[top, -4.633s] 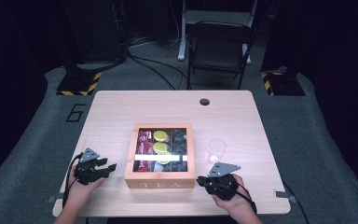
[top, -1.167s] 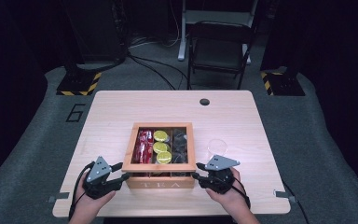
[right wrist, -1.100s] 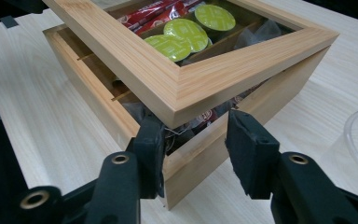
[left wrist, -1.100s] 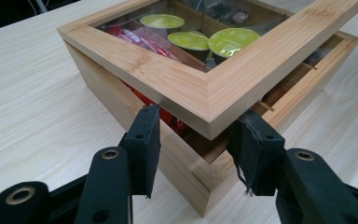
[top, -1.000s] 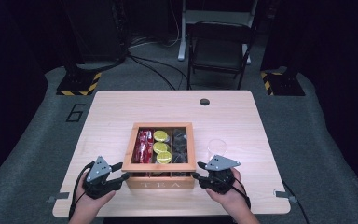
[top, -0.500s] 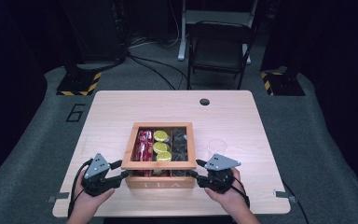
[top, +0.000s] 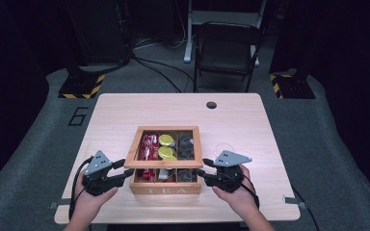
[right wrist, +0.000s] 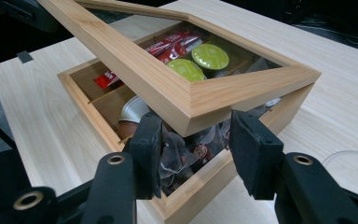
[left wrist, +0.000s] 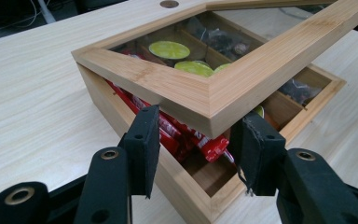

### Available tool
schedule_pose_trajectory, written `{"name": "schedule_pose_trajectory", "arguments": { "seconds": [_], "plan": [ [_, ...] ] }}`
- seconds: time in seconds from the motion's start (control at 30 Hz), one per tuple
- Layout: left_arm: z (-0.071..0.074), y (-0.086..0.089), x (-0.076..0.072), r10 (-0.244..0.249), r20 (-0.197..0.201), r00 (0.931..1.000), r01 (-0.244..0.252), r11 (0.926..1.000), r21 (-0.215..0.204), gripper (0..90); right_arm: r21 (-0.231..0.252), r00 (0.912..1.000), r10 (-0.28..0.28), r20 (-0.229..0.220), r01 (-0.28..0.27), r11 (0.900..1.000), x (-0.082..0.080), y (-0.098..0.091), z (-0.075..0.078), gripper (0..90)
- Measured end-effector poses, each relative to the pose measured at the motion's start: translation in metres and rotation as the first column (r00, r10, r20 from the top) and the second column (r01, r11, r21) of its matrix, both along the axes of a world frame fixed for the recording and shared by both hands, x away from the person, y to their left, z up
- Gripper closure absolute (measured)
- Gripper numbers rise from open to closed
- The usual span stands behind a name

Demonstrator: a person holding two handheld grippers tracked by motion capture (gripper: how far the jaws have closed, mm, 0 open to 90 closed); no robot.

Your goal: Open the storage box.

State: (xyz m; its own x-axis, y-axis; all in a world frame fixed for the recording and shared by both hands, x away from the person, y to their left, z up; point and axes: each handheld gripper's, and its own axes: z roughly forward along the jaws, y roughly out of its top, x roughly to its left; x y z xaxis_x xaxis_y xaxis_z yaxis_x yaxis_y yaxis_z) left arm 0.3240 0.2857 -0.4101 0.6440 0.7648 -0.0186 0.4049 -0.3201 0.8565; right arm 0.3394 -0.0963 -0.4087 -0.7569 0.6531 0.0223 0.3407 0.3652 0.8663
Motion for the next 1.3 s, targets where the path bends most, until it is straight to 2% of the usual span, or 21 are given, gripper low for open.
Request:
{"name": "schedule_pose_trajectory", "arguments": {
  "seconds": [0.2, 0.43, 0.53, 0.7, 0.93, 1.13, 1.3],
  "plan": [
    [0.010, 0.001, 0.007, 0.004, 0.004, 1.0000, -0.004, 0.9997, -0.023, 54.6, 0.007, 0.9999, -0.010, 0.003, 0.010, 0.9999, 0.007, 0.001, 0.010, 55.3],
    [0.018, 0.002, 0.013, 0.003, 0.006, 1.0000, -0.003, 0.9997, -0.024, 54.6, 0.032, 0.9999, -0.015, 0.003, 0.015, 0.9994, 0.013, 0.000, 0.018, 55.5],
    [0.019, 0.002, 0.014, 0.009, 0.014, 0.9999, -0.009, 0.9996, -0.027, 54.9, 0.029, 0.9998, -0.019, 0.001, 0.019, 0.9994, 0.014, 0.000, 0.020, 55.8],
    [0.023, 0.002, 0.017, 0.006, 0.003, 1.0000, -0.006, 0.9997, -0.025, 54.9, 0.027, 0.9997, -0.022, 0.005, 0.022, 0.9994, 0.016, 0.001, 0.024, 56.7],
    [0.029, 0.001, 0.021, 0.015, 0.016, 0.9998, -0.015, 0.9996, -0.025, 54.9, 0.027, 0.9994, -0.034, 0.005, 0.033, 0.9991, 0.019, 0.002, 0.029, 57.0],
    [0.032, 0.001, 0.025, 0.032, 0.024, 0.9992, -0.031, 0.9987, -0.041, 54.9, -0.008, 0.9990, -0.029, 0.035, 0.030, 0.9995, 0.022, 0.004, 0.036, 56.9],
    [0.035, 0.001, 0.029, 0.030, 0.029, 0.9991, -0.029, 0.9985, -0.047, 55.0, 0.009, 0.9985, -0.035, 0.043, 0.035, 0.9994, 0.027, 0.004, 0.040, 57.0]
  ]
}}
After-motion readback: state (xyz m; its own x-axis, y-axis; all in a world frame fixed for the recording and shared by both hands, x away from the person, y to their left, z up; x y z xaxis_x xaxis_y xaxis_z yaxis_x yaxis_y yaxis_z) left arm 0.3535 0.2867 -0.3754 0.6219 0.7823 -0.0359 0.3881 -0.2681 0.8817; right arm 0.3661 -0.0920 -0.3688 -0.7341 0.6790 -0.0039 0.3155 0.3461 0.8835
